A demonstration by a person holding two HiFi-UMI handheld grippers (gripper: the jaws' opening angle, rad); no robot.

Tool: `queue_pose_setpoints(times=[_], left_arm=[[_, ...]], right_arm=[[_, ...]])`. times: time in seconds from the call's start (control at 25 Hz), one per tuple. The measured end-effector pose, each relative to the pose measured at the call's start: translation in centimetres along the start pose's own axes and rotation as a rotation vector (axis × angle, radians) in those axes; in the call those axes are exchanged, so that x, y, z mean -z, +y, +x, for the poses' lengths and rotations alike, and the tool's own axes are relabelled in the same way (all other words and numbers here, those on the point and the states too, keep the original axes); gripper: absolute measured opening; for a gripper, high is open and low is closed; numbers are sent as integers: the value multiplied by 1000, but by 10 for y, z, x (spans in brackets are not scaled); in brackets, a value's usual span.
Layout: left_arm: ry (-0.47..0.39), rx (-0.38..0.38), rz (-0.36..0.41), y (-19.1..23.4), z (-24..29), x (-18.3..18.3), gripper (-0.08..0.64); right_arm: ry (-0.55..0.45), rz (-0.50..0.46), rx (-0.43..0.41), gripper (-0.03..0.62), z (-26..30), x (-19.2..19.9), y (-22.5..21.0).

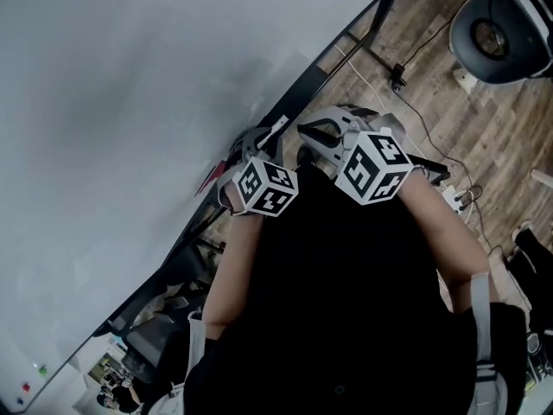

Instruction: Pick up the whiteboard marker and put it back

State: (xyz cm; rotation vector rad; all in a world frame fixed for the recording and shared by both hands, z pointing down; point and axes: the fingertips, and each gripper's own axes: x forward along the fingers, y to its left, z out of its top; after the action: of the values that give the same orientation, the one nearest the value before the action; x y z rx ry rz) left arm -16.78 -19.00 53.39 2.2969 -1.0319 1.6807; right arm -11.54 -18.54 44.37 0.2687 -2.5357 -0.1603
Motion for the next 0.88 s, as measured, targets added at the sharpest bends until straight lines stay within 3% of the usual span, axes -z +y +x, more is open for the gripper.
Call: queue_pose_setpoints(times=[0.32,0.88], left_arm=[[57,-17,-33,2,7,9,87],[72,16,-53,0,10,8,77]], right_arm=[[9,-19,-14,20,0,-1,10],[-1,-13,-5,20,-6,-2,19]])
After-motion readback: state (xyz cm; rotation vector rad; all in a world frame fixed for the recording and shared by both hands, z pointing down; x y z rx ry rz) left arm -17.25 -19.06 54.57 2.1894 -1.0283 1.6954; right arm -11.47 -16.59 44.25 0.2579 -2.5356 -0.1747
